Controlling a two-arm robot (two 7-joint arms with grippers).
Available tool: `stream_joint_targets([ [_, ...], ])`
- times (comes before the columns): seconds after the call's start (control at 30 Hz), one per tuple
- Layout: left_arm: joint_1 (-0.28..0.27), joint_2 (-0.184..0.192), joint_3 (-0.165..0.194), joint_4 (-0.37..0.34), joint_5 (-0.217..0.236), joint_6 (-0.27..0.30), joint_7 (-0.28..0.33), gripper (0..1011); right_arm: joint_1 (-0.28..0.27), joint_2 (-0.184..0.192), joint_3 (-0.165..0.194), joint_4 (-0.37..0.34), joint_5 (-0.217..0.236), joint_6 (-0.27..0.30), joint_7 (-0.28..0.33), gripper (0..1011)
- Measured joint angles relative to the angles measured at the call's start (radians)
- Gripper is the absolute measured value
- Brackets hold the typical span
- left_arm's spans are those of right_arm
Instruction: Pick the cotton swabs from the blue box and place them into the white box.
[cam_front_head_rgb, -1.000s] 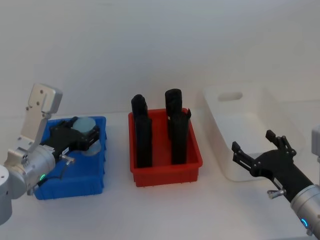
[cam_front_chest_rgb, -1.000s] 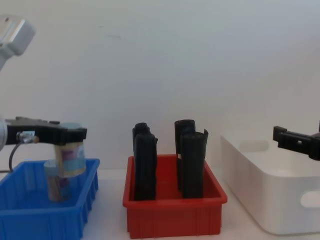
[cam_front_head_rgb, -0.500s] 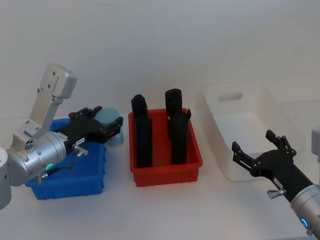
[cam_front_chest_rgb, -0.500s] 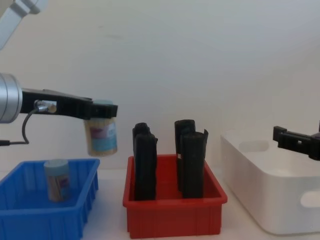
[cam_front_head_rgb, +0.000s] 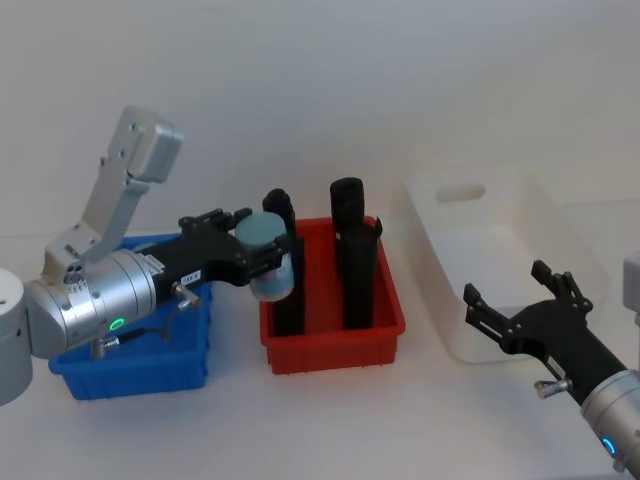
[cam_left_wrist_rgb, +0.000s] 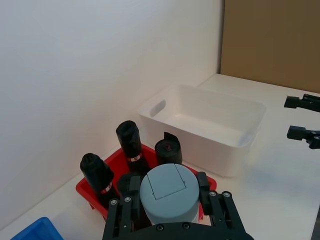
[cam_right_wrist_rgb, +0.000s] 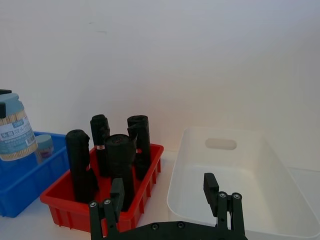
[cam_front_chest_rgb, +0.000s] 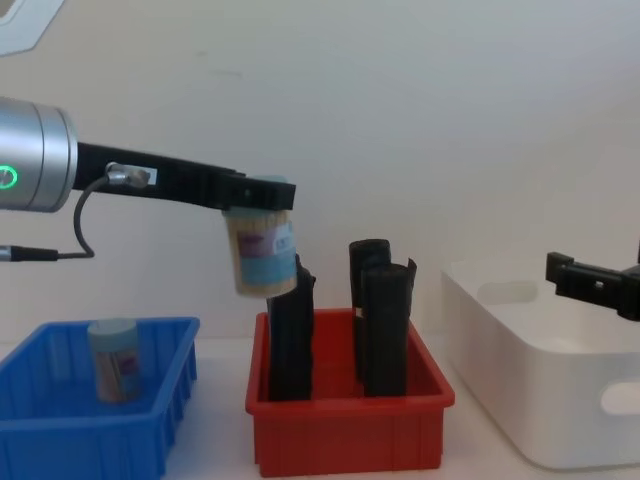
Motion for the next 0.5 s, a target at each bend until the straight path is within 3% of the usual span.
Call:
stream_joint_targets([
  [0.27, -0.006, -0.002, 0.003, -0.008, -0.005, 0.010, -0.025, 673, 0.000, 0.000, 0.000, 0.000, 0.000, 0.000, 0.002, 1002],
  [0.5, -0.009, -0.003, 0.005, -0.012, -0.009, 0.015, -0.039, 673, 0.006, -0.001, -0.005, -0.006, -0.010, 0.012, 0.038, 1002],
])
